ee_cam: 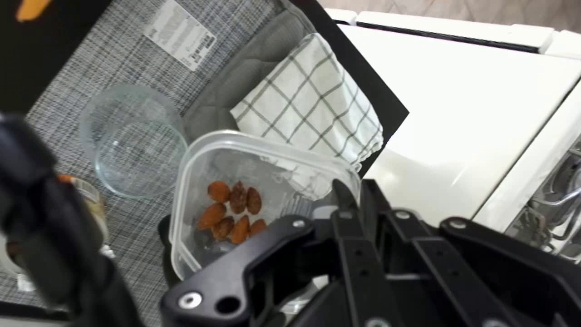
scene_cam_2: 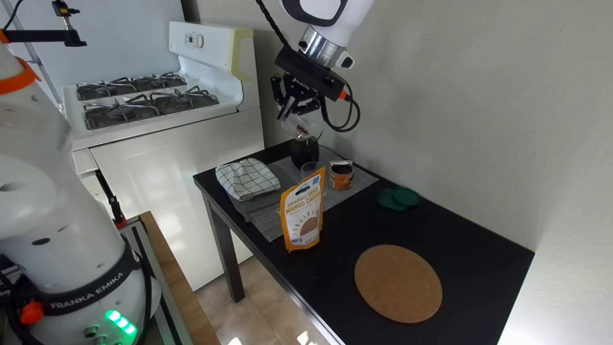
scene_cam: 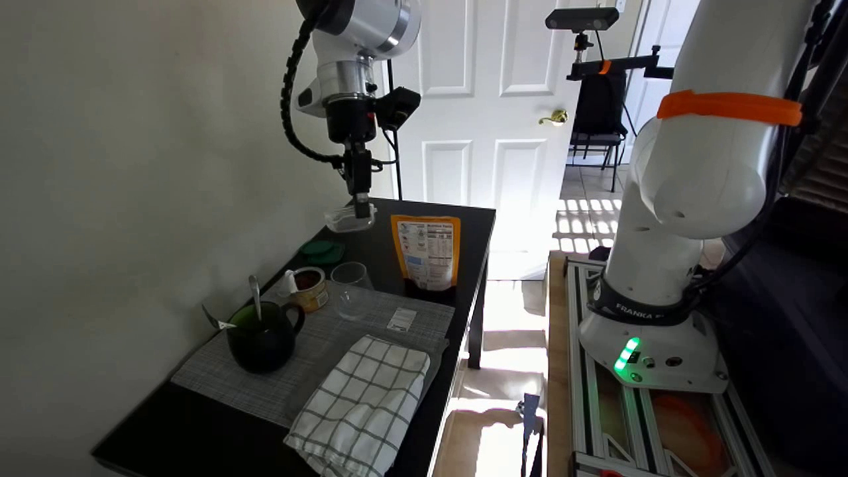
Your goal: Pick up the small lunchbox on the right and pour its contents into the glass cup
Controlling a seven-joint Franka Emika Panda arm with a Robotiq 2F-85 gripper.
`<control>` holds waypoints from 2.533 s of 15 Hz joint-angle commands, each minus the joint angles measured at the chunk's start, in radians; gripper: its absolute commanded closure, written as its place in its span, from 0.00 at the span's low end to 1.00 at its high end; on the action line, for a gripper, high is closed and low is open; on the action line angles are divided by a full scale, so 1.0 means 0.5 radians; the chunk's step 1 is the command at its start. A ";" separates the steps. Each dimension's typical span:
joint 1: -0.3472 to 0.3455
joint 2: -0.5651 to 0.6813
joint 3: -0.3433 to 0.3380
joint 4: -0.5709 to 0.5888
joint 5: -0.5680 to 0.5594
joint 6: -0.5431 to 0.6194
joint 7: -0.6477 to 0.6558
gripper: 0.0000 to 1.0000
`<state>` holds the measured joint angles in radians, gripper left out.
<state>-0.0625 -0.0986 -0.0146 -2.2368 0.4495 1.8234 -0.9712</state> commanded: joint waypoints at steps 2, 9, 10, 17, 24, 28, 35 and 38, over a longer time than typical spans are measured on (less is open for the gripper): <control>0.047 0.014 -0.034 0.011 0.017 -0.022 -0.020 0.91; 0.029 0.157 -0.063 0.051 0.223 -0.006 0.042 0.98; 0.022 0.187 -0.069 0.059 0.270 -0.002 0.050 0.98; -0.055 0.416 -0.119 0.131 0.597 -0.146 0.165 0.98; -0.206 0.672 -0.183 0.262 0.752 -0.379 0.251 0.98; -0.285 0.814 -0.190 0.339 0.927 -0.502 0.222 0.98; -0.297 0.946 -0.180 0.460 1.038 -0.688 0.284 0.98; -0.312 1.005 -0.193 0.516 1.029 -0.778 0.372 0.98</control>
<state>-0.2050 0.3585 -0.1072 -2.0238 0.9481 1.4926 -0.8277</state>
